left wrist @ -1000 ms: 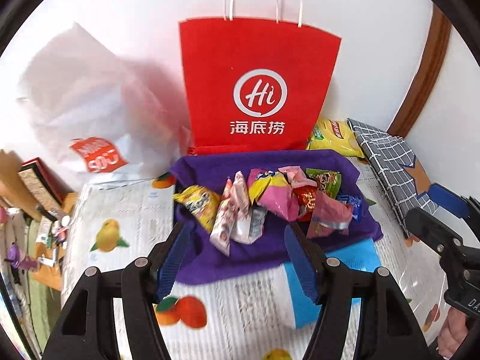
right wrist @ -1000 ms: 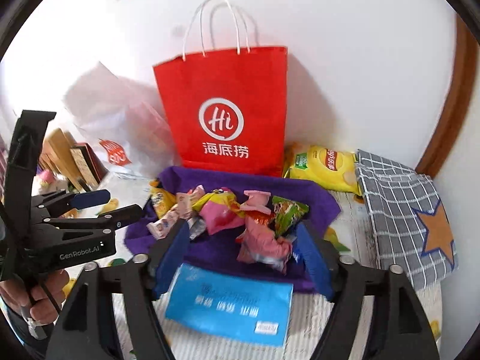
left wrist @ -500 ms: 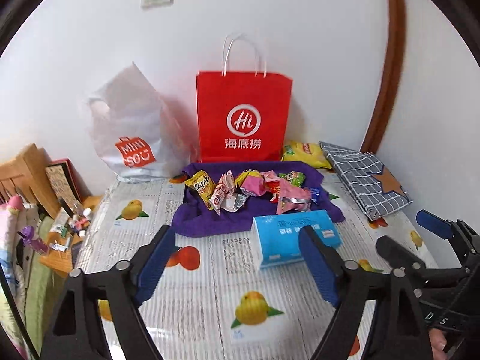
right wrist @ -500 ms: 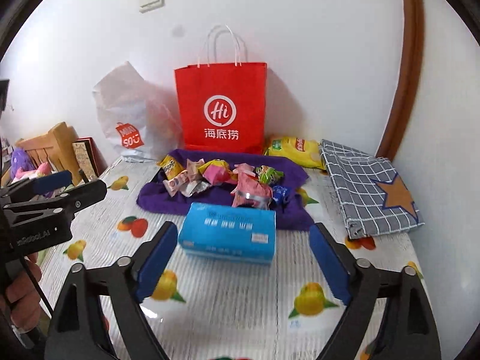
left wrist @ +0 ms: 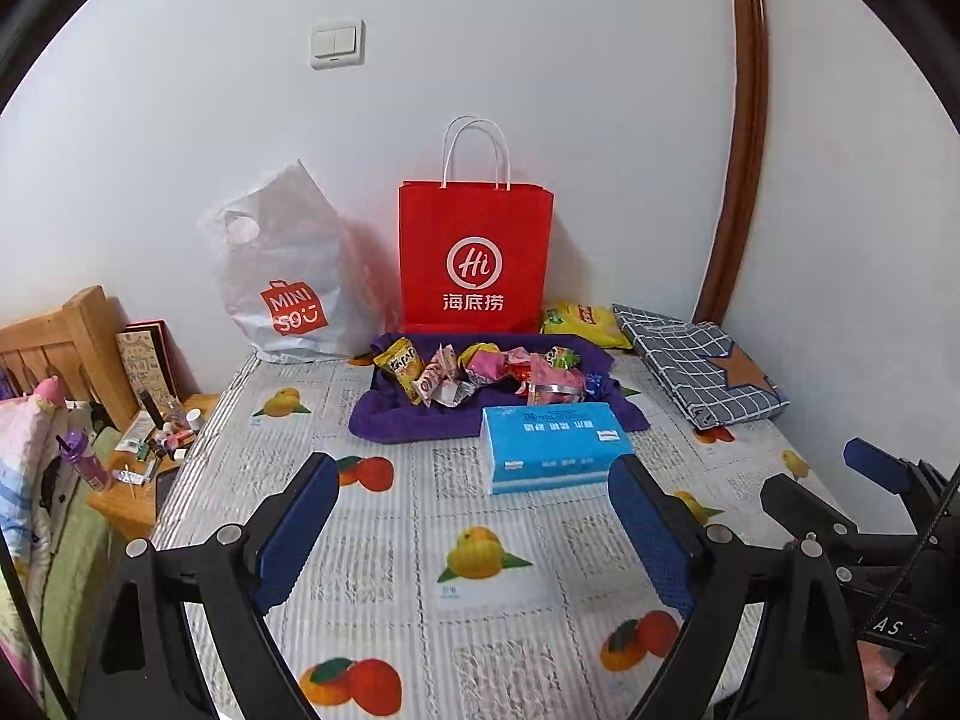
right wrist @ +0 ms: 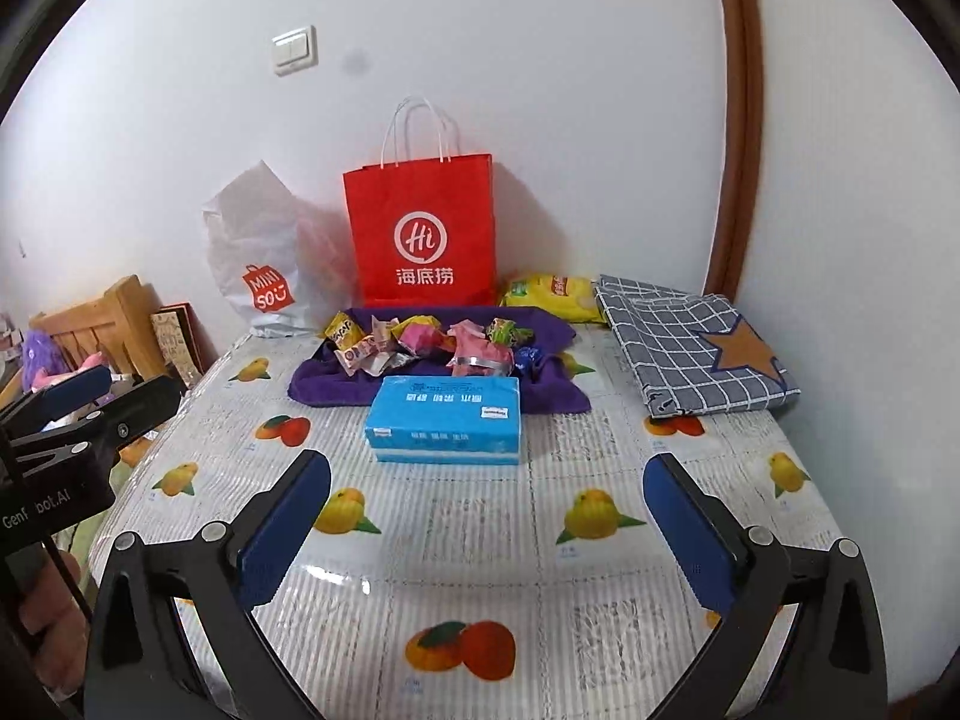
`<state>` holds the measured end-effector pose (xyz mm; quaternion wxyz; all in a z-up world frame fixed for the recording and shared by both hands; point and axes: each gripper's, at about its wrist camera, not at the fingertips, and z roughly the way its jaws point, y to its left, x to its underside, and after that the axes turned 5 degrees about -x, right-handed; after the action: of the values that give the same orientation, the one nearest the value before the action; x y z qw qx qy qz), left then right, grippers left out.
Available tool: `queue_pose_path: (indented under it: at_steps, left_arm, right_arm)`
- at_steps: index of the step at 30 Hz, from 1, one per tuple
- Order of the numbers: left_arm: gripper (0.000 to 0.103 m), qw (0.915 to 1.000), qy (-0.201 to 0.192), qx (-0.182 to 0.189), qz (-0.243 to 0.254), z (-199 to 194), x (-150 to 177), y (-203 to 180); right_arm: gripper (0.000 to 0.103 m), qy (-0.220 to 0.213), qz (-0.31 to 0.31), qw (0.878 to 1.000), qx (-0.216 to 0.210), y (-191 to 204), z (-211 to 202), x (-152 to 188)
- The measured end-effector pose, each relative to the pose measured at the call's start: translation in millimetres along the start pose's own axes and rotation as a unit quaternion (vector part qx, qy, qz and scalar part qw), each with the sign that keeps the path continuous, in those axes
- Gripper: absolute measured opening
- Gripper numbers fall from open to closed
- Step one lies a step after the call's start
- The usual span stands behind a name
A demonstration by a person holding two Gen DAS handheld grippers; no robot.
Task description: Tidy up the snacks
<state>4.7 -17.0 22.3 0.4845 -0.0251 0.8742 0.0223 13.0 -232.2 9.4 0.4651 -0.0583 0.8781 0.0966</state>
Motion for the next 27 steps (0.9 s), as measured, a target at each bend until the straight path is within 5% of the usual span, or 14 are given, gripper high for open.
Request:
queue_pose_path:
  at_steps: [27]
  left_arm:
    - [0.092, 1.0000, 0.005, 0.002, 0.004, -3, 10, -9]
  right_arm:
    - [0.103, -0.009, 0.006, 1.000, -0.005, -8, -18, 10]
